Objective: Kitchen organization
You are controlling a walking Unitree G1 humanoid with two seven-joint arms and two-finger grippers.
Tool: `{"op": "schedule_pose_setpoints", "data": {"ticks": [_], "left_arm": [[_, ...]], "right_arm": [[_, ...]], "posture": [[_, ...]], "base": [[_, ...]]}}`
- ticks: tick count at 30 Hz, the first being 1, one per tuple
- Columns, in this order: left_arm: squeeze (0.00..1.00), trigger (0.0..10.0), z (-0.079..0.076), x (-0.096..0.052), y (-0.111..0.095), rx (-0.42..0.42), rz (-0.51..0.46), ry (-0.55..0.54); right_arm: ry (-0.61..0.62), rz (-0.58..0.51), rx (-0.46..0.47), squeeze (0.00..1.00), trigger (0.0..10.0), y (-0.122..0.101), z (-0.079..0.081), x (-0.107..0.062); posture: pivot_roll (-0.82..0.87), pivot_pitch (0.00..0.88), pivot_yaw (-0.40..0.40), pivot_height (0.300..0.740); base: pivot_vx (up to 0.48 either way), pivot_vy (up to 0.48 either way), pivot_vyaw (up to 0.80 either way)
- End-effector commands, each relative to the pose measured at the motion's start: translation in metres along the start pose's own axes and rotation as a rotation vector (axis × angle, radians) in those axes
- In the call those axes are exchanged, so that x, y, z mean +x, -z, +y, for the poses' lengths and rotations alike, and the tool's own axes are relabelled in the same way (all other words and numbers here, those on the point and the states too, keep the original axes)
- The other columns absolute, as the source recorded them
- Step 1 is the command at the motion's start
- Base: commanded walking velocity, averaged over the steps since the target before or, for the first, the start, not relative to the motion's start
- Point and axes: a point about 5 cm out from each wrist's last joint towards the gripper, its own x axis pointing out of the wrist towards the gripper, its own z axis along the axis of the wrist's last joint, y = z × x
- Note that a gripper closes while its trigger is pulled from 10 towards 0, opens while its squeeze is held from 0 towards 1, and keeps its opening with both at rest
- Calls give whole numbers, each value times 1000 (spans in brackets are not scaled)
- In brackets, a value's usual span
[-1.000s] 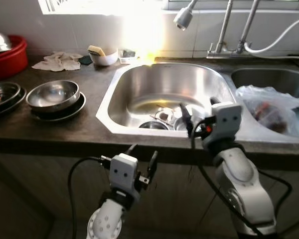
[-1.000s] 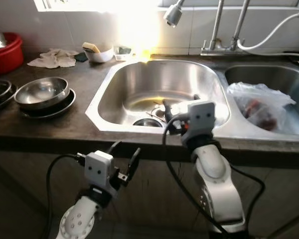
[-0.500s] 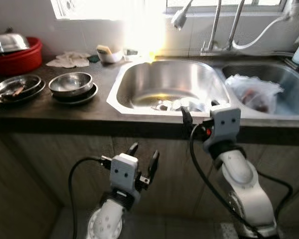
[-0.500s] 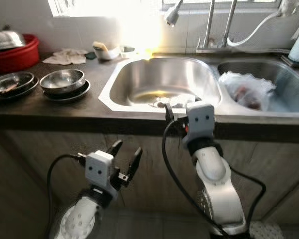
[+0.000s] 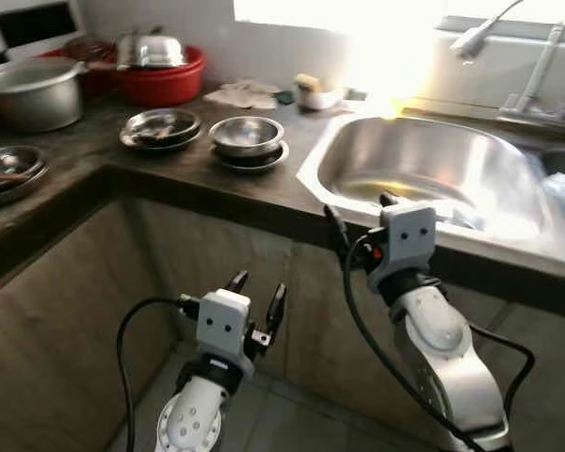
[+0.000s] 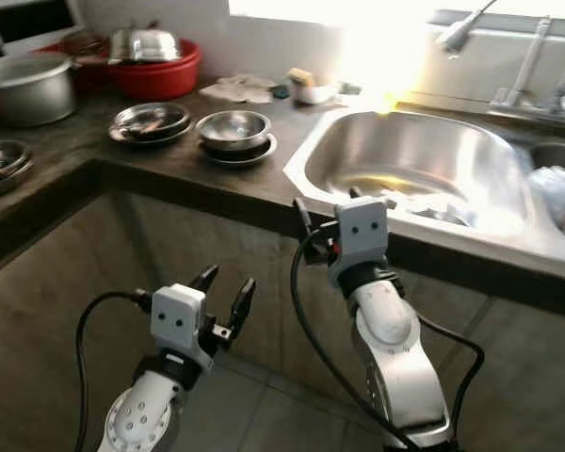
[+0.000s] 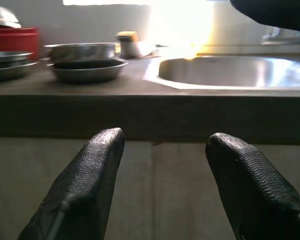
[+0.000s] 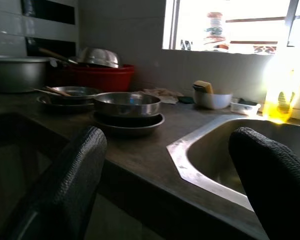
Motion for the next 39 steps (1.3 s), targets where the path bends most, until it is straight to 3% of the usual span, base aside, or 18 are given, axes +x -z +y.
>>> {"op": "schedule_pose_setpoints", "data": {"ticks": [1,6,20,39], "left_arm": [[0,10000,-3,1,1,9,12,5],[0,10000,-1,1,2,16,19,0],[0,10000,-1,1,3,21,27,5],[0,10000,-1,1,5,15,39,-5]], "right_arm": [[12,-5,-8,0,10000,-2,-4,1],[11,-4,-6,0,10000,-2,-4,3],[12,-10,1,0,10000,-3,-5,10],[45,-47,-24,0,10000,-11,-20,24]], "posture": [[48,81,-30,740],[49,80,-26,740],[48,79,-20,740],[49,72,-23,740]], "base": [[0,0,800],[244,0,775],[316,0,0],[344,0,0]]}}
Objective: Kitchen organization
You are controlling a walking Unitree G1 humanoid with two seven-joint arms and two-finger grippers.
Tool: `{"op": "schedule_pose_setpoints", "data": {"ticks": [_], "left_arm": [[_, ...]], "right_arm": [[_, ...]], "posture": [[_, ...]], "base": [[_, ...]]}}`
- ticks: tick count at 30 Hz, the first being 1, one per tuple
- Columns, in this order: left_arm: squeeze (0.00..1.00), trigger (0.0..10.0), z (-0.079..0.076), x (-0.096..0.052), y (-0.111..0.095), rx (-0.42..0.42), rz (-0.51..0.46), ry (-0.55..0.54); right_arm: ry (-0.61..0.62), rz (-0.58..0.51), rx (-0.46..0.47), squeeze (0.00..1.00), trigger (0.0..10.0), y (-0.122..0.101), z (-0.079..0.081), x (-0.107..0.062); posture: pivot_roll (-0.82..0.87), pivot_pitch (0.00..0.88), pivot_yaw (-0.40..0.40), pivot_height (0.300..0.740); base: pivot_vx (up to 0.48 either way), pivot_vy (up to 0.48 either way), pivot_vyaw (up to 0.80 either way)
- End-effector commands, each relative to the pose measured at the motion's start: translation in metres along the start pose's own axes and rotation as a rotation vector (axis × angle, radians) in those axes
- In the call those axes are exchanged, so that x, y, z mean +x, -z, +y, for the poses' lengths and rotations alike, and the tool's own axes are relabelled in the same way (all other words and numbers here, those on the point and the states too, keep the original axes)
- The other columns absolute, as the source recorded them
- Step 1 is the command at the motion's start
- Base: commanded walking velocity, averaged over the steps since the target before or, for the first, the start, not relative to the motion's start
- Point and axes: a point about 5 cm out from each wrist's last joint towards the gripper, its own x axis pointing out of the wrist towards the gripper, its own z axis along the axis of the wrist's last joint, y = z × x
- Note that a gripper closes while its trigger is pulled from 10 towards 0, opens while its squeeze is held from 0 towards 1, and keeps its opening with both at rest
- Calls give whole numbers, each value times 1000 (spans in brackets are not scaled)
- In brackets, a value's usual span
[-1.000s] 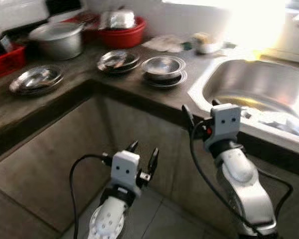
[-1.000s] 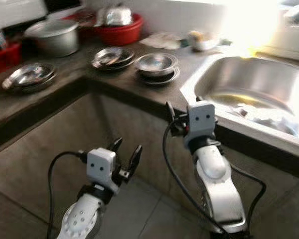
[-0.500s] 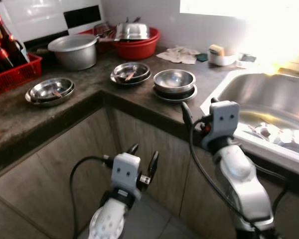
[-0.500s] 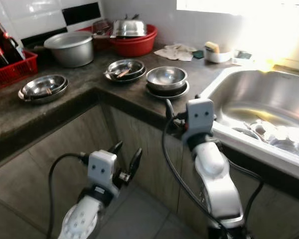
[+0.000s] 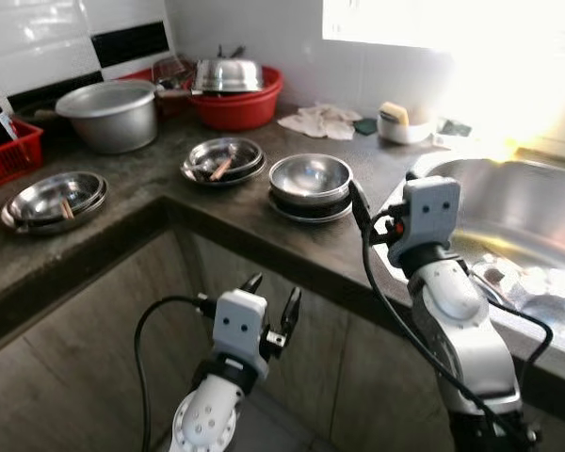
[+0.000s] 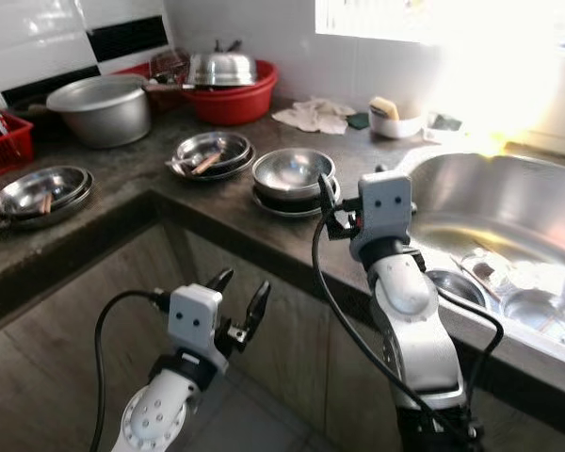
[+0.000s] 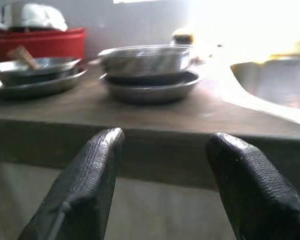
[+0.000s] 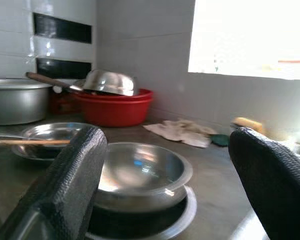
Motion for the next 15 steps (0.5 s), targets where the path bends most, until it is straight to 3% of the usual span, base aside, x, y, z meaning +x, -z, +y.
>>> {"op": "schedule_pose_setpoints", "data": {"ticks": [1,10,13,15], "left_arm": [[0,10000,3,0,1,1,10,-18],[0,10000,1,-1,1,-4,12,-12],[0,10000,-1,-1,1,-10,12,2],[0,10000,-2,-1,1,-11,12,4]], "right_arm": [[-4,-3,-4,0,10000,0,-1,3],[-9,-8,-6,0,10000,-3,-4,12],[21,148,-3,0,10000,9,-10,34],[33,164,-8,0,10000,11,-12,37]], "posture": [[50,71,-25,740],[49,69,-25,740],[50,71,-25,740],[50,71,-25,740]], "base": [[0,0,0],[0,0,0],[0,0,0],[0,0,0]]}}
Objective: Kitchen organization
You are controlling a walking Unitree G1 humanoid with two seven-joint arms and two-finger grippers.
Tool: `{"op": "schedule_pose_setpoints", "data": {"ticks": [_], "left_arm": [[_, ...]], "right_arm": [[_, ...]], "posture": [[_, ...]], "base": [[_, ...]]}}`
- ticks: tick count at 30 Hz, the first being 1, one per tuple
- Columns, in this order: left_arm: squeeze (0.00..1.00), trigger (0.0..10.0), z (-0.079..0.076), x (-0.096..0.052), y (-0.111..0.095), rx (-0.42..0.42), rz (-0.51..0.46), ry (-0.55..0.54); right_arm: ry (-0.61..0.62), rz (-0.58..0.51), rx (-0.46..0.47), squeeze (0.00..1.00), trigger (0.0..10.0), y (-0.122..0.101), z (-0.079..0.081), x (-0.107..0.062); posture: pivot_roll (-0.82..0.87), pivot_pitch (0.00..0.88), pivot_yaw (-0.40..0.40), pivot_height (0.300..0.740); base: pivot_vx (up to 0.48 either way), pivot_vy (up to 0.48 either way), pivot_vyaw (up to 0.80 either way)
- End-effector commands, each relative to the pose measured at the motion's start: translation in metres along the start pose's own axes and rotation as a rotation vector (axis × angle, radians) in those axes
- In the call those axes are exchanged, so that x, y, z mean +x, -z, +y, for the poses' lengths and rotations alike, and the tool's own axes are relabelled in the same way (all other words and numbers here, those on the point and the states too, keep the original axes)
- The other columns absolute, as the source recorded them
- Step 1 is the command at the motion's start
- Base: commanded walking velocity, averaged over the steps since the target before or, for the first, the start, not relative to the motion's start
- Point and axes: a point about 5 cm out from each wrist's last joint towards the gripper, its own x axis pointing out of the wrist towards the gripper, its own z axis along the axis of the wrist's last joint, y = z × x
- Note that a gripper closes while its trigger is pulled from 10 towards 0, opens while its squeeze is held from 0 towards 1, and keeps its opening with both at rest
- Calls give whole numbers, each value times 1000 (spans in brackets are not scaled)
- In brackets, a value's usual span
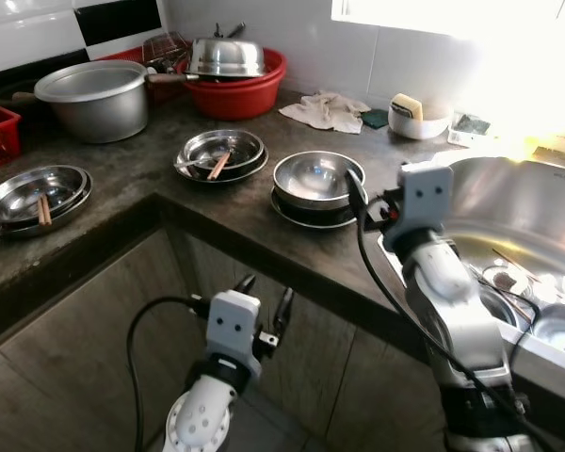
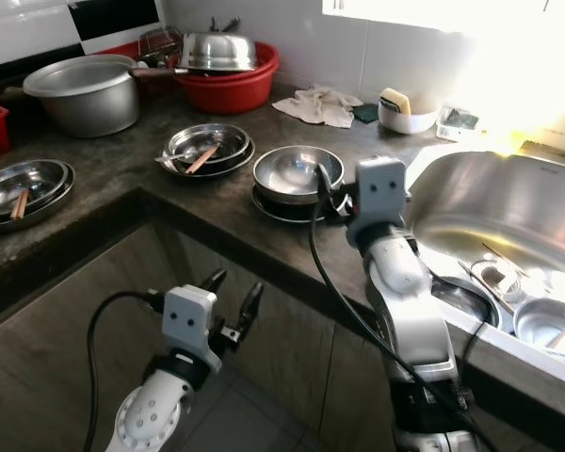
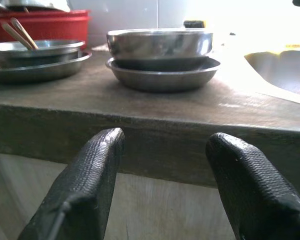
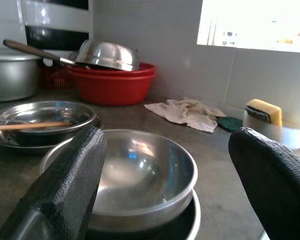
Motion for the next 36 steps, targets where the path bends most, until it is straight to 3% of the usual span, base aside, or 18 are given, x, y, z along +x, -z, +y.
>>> {"op": "schedule_pose_setpoints", "data": {"ticks": [1,2,3,6,9,11,15,21,35,36], "left_arm": [[0,10000,-3,-1,-1,-6,8,13],[0,10000,-3,-1,-1,-6,8,13],[0,10000,-4,-2,-1,-9,8,20],[0,10000,-6,-2,-2,-14,8,26],[0,10000,-7,-3,-3,-16,8,29],[0,10000,-8,-3,-4,-19,7,27],[0,10000,-9,-4,-4,-23,9,24],[0,10000,-10,-4,-5,-28,15,23],[0,10000,-10,-4,-3,-34,27,20],[0,10000,-10,-4,-3,-34,28,20]], "right_arm": [[28,99,29,0,10000,11,-9,9],[28,99,29,0,10000,11,-9,9],[61,141,5,0,10000,10,-13,21],[146,200,-54,0,10000,10,-22,36],[150,227,-68,0,10000,6,-28,45],[174,317,-6,0,10000,7,-39,54],[192,377,81,0,10000,5,-45,63],[140,520,244,0,10000,6,-41,73],[32,576,260,0,10000,-6,-28,83],[24,582,270,0,4275,-6,-27,83]], "posture": [[52,75,-31,740],[52,75,-31,740],[53,82,-34,740],[55,93,-37,740],[60,98,-42,740],[65,106,-48,740],[67,114,-52,740],[68,124,-57,740],[63,125,-57,740],[62,124,-55,740]], "base": [[0,0,0],[0,0,0],[0,0,0],[0,0,0],[0,0,0],[0,0,0],[0,0,0],[0,0,0],[0,0,0],[0,0,0]]}}
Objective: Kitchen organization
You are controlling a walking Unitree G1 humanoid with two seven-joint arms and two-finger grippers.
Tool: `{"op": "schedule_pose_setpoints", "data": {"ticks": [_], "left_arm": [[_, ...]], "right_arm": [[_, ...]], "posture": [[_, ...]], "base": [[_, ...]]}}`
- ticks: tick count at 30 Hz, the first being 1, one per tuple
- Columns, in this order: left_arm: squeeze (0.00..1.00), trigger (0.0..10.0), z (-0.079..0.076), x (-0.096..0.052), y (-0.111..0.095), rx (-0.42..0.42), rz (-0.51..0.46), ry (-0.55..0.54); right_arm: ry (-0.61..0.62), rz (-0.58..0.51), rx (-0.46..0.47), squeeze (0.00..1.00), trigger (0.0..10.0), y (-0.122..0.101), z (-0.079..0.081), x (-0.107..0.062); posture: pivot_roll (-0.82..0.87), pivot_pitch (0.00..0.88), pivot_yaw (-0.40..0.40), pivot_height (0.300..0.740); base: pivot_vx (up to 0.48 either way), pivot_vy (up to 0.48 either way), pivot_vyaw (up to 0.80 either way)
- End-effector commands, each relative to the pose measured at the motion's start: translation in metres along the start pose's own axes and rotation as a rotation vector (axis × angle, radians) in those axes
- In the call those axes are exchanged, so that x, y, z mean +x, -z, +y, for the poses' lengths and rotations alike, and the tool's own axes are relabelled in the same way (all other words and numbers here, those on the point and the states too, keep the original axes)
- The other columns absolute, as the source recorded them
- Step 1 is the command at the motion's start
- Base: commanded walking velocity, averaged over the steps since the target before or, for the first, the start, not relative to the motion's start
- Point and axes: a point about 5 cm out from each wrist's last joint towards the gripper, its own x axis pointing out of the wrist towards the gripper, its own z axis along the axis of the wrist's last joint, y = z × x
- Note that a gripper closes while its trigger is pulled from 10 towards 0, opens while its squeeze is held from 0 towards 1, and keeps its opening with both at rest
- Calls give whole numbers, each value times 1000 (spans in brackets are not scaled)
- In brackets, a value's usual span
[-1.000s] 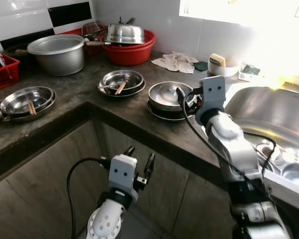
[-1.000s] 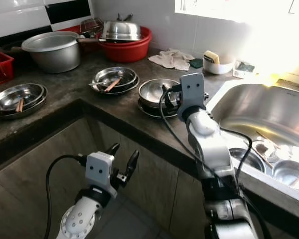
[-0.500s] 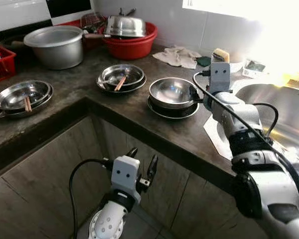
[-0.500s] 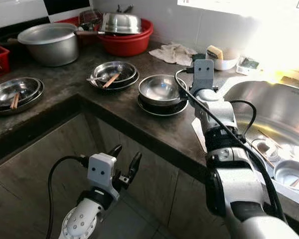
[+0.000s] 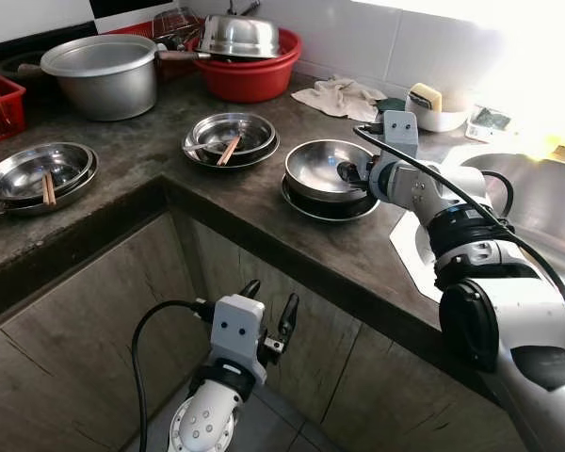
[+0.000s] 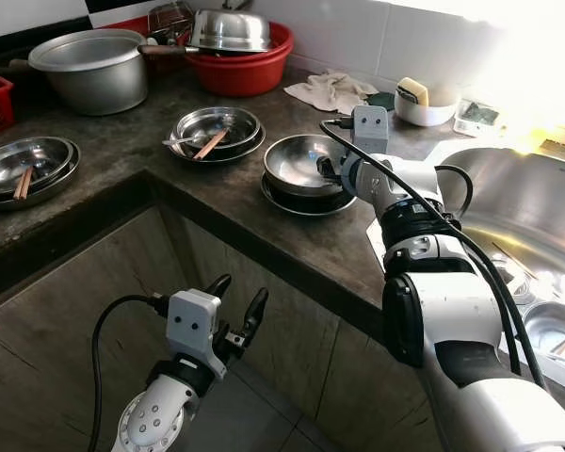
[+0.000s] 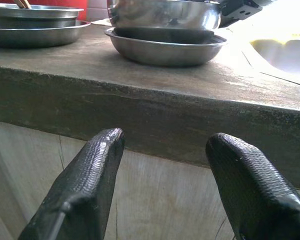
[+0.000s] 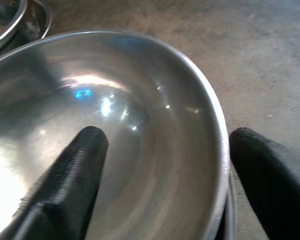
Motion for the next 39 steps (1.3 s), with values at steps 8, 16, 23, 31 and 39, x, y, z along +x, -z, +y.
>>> {"op": "schedule_pose_setpoints", "data": {"ticks": [8,16,23,31,39], "left_arm": [[0,10000,-1,0,-2,-3,2,2],[0,10000,0,1,-1,-2,6,2],[0,10000,0,1,-1,-1,7,2],[0,10000,0,2,0,0,9,1],[0,10000,1,3,1,5,5,1]], "right_arm": [[-22,41,-1,0,0,-1,2,0],[-1,45,42,0,0,0,-5,0],[22,22,124,0,0,0,-8,1],[12,-177,425,0,0,-14,-19,-4],[16,-502,532,0,0,-27,-19,-22]], "posture": [[60,121,-54,740],[61,118,-51,740],[64,113,-53,740],[67,95,-52,740],[66,82,-46,740]], "base": [[0,0,0],[0,0,0],[0,0,0],[0,0,0],[0,0,0]]}}
